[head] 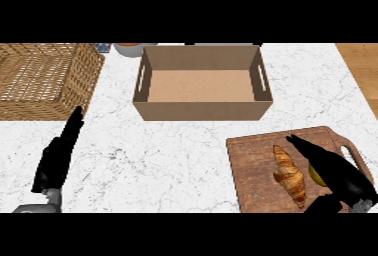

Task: Pick the croissant from the cutting board and place it in the cardboard box

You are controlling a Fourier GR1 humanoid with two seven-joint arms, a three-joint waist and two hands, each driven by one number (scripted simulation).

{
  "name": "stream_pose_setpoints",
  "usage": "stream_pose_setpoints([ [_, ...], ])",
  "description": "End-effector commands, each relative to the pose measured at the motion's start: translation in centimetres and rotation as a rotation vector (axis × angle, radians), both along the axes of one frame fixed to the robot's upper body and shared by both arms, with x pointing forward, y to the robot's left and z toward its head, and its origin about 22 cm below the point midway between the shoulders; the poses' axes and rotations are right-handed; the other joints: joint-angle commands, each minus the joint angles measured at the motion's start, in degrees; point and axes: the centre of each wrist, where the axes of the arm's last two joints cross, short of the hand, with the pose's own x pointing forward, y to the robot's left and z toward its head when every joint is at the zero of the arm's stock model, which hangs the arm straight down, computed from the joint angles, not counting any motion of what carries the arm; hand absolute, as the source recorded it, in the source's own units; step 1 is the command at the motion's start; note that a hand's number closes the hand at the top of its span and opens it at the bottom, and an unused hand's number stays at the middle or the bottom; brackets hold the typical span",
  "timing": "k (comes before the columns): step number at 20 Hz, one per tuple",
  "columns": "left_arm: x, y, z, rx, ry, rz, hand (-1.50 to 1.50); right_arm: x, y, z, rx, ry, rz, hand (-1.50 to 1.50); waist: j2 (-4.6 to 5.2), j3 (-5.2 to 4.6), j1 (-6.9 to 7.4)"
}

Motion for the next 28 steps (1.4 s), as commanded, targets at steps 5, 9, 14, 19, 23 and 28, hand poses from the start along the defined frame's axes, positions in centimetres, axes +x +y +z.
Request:
stream_pose_setpoints([
  [5,-0.9,-0.4,-0.4,0.0,-0.009,0.007,0.0,0.9,0.4,-0.3,0.019,-0.014,-0.013,-1.5,0.0,0.01,0.08],
  [9,1.6,-0.2,0.3,-0.011,0.001,0.007,0.0,0.4,0.2,-2.0,0.025,-0.003,-0.008,-1.5,0.03,0.01,-0.06],
  [14,0.7,0.7,1.8,-0.005,-0.007,-0.01,0.0,-0.6,1.9,-1.8,0.017,0.0,-0.016,-1.5,-0.01,0.0,-0.05],
  [19,-1.9,-1.1,-0.7,0.003,-0.022,-0.001,0.0,0.8,-0.2,-4.1,0.0,0.018,-0.008,-1.5,0.01,0.01,0.16],
  [23,0.3,0.0,0.7,-0.019,-0.007,-0.001,0.0,2.1,0.6,-5.5,0.006,0.058,0.012,-1.5,0.06,0.01,0.11],
  [28,-0.5,0.4,2.9,-0.007,-0.001,0.002,0.0,1.6,-1.1,-5.6,-0.051,-0.056,0.023,1.5,0.02,0.03,0.23],
])
